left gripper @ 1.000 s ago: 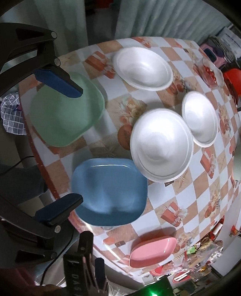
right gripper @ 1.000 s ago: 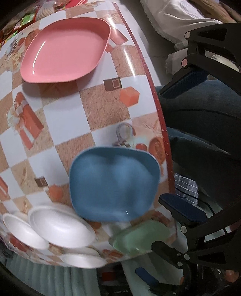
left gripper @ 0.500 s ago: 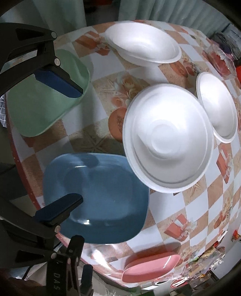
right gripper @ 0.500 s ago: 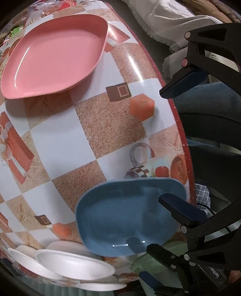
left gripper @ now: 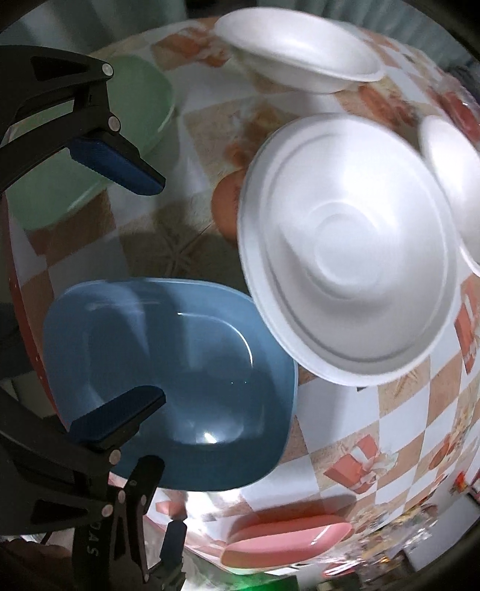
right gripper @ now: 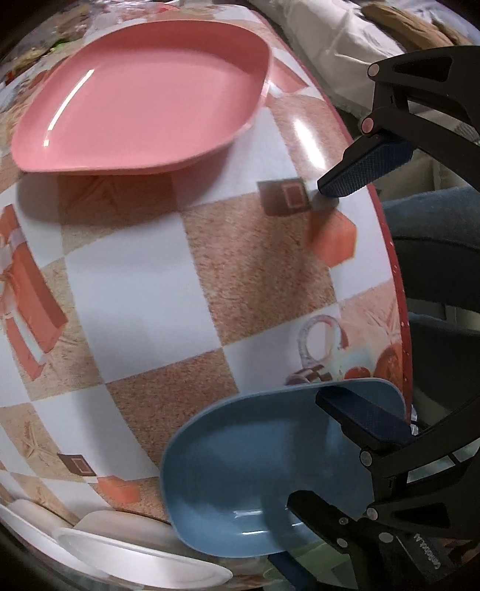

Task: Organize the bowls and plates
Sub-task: 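Move the right tool to the blue square plate's rim, then close the right gripper on the blue plate rim and lift it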

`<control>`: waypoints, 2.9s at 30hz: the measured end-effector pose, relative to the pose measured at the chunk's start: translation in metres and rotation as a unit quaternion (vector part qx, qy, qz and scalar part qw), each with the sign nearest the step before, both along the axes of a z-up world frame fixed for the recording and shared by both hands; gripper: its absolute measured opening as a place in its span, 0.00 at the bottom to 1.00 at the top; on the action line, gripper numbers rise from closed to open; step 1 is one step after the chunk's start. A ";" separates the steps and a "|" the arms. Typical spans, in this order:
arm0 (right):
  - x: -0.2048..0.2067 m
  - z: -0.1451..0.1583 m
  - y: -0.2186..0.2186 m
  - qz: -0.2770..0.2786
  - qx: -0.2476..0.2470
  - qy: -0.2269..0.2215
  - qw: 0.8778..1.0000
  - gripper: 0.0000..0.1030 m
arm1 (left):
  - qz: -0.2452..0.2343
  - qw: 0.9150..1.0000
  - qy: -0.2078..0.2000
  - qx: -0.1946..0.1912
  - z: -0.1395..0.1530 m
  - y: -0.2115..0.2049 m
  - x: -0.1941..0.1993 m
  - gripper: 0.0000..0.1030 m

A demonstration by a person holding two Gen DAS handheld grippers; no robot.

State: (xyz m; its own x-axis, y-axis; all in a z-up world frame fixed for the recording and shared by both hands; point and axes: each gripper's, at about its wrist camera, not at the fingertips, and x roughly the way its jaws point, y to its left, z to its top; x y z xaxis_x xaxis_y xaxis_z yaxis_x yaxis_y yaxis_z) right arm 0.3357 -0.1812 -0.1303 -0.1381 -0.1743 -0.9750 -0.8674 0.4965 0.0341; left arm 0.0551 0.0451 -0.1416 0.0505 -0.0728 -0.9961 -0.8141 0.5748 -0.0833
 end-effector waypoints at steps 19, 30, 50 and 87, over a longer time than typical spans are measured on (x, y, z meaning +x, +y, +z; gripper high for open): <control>0.042 0.008 0.016 0.034 0.028 0.013 0.999 1.00 | 0.071 0.997 0.003 0.016 -0.004 0.018 -0.013 1.00; 0.035 -0.001 0.034 0.070 0.019 -0.001 0.997 1.00 | 0.087 0.996 0.015 0.014 -0.009 0.013 -0.052 1.00; 0.014 0.014 0.100 0.172 0.047 -0.017 0.984 1.00 | 0.076 0.997 0.028 0.002 -0.002 -0.030 -0.042 1.00; -0.115 0.028 0.087 0.118 0.053 0.081 0.988 0.19 | 0.088 0.996 0.020 0.025 0.012 -0.017 -0.036 0.39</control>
